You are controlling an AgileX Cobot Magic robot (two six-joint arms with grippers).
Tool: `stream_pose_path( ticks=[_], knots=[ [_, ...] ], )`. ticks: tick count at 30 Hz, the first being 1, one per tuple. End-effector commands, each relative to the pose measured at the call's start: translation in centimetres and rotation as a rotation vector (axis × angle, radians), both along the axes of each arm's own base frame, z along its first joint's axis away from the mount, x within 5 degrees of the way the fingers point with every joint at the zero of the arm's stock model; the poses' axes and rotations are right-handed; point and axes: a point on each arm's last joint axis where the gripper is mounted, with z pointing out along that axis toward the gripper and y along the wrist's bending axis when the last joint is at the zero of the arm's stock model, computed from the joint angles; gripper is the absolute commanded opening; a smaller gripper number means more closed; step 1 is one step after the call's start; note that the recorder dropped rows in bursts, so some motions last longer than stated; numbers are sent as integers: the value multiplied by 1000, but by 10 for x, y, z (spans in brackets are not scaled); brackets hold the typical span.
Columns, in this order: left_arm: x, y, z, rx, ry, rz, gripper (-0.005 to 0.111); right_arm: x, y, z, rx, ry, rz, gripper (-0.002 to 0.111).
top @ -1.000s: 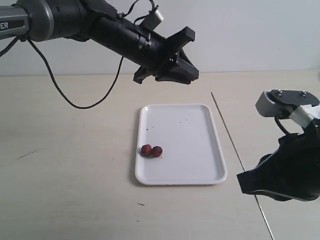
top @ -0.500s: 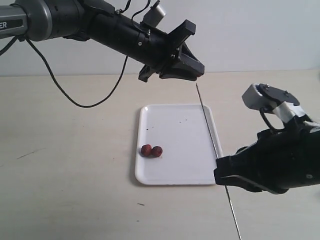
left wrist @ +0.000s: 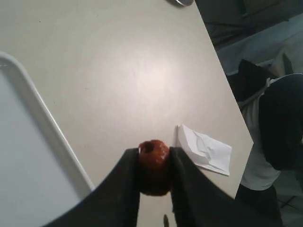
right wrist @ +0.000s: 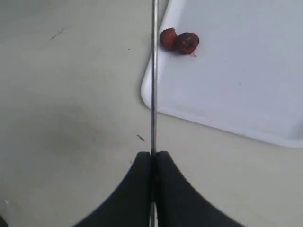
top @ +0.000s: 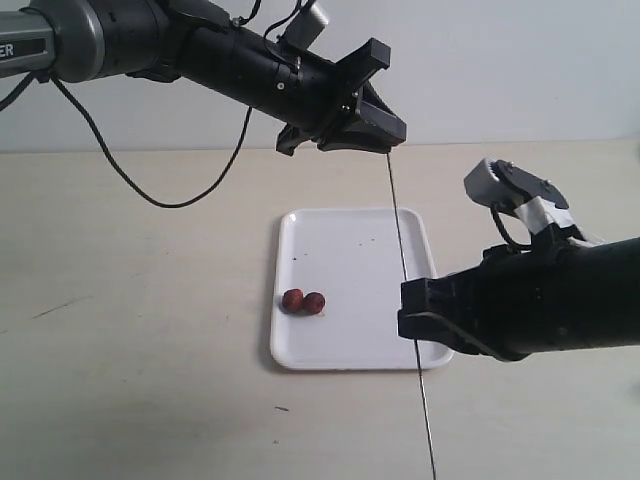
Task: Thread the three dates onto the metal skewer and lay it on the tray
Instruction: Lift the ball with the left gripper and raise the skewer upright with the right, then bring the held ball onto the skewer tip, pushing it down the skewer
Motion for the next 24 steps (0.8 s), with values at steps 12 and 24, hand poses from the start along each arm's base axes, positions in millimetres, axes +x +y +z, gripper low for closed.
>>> stream_pose_path(
  ticks=[12,24],
  knots=[
    [0,1,6,-17,-18,4,22,4,-3,0,-23,-32,-38,0],
    [-1,0,7,-36,-3,0,22,4,-2,0,-30,-35,-22,0]
  ],
)
